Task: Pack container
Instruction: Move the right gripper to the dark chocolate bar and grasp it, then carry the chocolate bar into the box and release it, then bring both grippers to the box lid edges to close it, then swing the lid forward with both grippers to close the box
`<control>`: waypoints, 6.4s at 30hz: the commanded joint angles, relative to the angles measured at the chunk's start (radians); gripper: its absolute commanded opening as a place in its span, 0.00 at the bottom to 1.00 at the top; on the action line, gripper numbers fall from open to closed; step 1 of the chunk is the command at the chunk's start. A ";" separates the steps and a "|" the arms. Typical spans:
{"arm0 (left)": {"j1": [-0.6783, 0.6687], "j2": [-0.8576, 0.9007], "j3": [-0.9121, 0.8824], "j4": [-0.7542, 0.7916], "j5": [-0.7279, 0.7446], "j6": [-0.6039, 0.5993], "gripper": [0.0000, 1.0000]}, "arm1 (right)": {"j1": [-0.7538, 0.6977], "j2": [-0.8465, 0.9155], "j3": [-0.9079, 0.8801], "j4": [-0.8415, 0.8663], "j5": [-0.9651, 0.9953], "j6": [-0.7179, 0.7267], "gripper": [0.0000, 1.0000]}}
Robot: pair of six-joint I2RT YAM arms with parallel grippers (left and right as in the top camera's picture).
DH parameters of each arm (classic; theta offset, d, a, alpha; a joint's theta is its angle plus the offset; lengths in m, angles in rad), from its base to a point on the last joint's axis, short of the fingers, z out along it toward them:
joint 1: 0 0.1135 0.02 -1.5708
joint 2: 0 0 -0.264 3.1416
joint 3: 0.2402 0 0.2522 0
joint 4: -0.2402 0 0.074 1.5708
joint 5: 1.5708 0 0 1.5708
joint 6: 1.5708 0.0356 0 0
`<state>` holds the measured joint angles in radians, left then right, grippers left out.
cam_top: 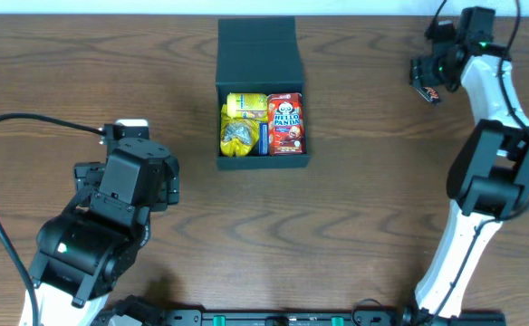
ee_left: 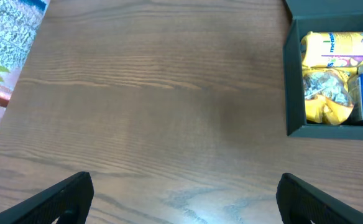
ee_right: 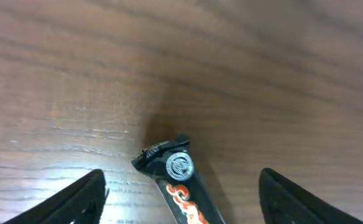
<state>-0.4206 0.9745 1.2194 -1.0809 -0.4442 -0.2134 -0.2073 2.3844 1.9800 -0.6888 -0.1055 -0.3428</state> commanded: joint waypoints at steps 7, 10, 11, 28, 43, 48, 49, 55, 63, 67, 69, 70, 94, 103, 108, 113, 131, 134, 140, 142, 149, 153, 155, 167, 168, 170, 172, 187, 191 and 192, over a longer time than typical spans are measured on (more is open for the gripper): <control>0.002 -0.001 0.006 -0.004 0.000 -0.011 0.95 | -0.002 0.064 0.000 0.010 -0.027 -0.032 0.69; 0.002 -0.002 0.006 -0.004 0.000 -0.011 0.95 | -0.002 0.066 0.000 0.012 -0.027 -0.032 0.63; 0.002 -0.001 0.006 -0.004 0.000 -0.011 0.95 | -0.002 0.069 0.000 0.015 -0.027 -0.032 0.62; 0.002 -0.001 0.006 -0.004 0.000 -0.011 0.95 | 0.000 0.079 0.000 0.016 -0.036 0.119 0.19; 0.002 -0.001 0.006 -0.004 0.000 -0.011 0.95 | 0.122 0.007 0.091 -0.008 -0.348 0.351 0.13; 0.002 -0.002 0.006 -0.004 0.000 -0.011 0.95 | 0.244 -0.064 0.093 -0.011 -0.352 0.413 0.13; 0.002 -0.002 0.006 -0.004 0.000 -0.011 0.95 | 0.271 -0.076 0.093 -0.013 -0.352 0.426 0.14; 0.002 -0.001 0.006 -0.004 0.000 -0.011 0.95 | 0.465 -0.116 0.093 -0.028 -0.346 0.561 0.14; 0.002 -0.001 0.006 -0.004 0.000 -0.011 0.95 | 0.691 -0.116 0.093 -0.177 -0.075 0.740 0.13; 0.002 -0.001 0.006 -0.004 0.000 -0.011 0.95 | 0.785 -0.114 0.093 -0.253 0.134 0.879 0.14; 0.002 -0.001 0.006 -0.004 0.000 -0.011 0.95 | 0.821 -0.114 0.093 -0.274 0.196 0.925 0.14; 0.002 -0.001 0.006 -0.004 0.000 -0.011 0.95 | 0.840 -0.114 0.093 -0.282 0.228 0.943 0.13; 0.002 -0.001 0.006 -0.003 -0.009 -0.011 0.95 | 0.780 -0.127 0.093 -0.259 0.362 0.895 0.82; 0.002 -0.001 0.006 0.009 -0.007 -0.011 0.95 | 0.558 -0.127 0.093 -0.071 0.128 0.758 0.80; 0.002 0.002 0.006 0.050 -0.006 -0.012 0.95 | 0.431 -0.125 0.093 0.062 0.048 0.711 0.73; 0.002 0.066 0.005 0.279 0.031 -0.053 0.95 | 0.341 -0.124 0.093 0.139 -0.001 0.704 0.21; 0.409 0.736 0.009 1.091 0.762 -0.311 0.06 | 0.196 -0.106 0.093 0.203 -0.244 0.648 0.01; 0.442 0.820 0.037 1.118 0.819 -0.359 0.06 | 0.212 -0.097 0.093 0.179 -0.297 0.649 0.01; 0.484 1.011 0.217 1.022 0.923 -0.371 0.06 | 0.247 -0.043 0.093 0.171 -0.363 0.736 0.01; 0.489 1.100 0.326 0.934 0.946 -0.369 0.06 | 0.263 -0.018 0.093 0.174 -0.373 0.777 0.01; 0.487 1.377 0.683 0.709 1.070 -0.366 0.05 | 0.314 0.081 0.093 0.204 -0.417 0.904 0.01; 0.483 1.476 0.796 0.620 1.130 -0.367 0.05 | 0.328 0.123 0.093 0.211 -0.423 0.954 0.01; 0.478 1.507 0.814 0.607 1.165 -0.367 0.05 | 0.332 0.138 0.093 0.215 -0.424 0.961 0.01; 0.418 1.543 0.814 0.617 1.249 -0.389 0.06 | 0.350 0.239 0.093 0.402 -0.608 1.108 0.01; 0.413 1.543 0.814 0.617 1.249 -0.389 0.05 | 0.353 0.246 0.093 0.413 -0.621 1.113 0.01; 0.405 1.543 0.814 0.617 1.250 -0.389 0.05 | 0.360 0.252 0.093 0.433 -0.655 1.113 0.01; 0.401 1.543 0.814 0.618 1.262 -0.389 0.06 | 0.365 0.252 0.093 0.455 -0.676 1.112 0.01; 0.408 1.542 0.935 0.589 1.440 -0.304 0.06 | 0.349 0.208 0.094 0.700 -0.929 1.020 0.01; 0.408 1.542 1.013 0.476 1.438 -0.194 0.06 | 0.349 0.160 0.094 0.690 -0.943 0.959 0.02; 0.408 1.542 1.033 0.445 1.436 -0.169 0.06 | 0.349 0.146 0.094 0.683 -0.943 0.946 0.01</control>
<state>-0.0021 2.5137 2.1830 -0.5983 0.9390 -0.4847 0.1284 2.6183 2.0624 0.0002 -0.9894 0.6758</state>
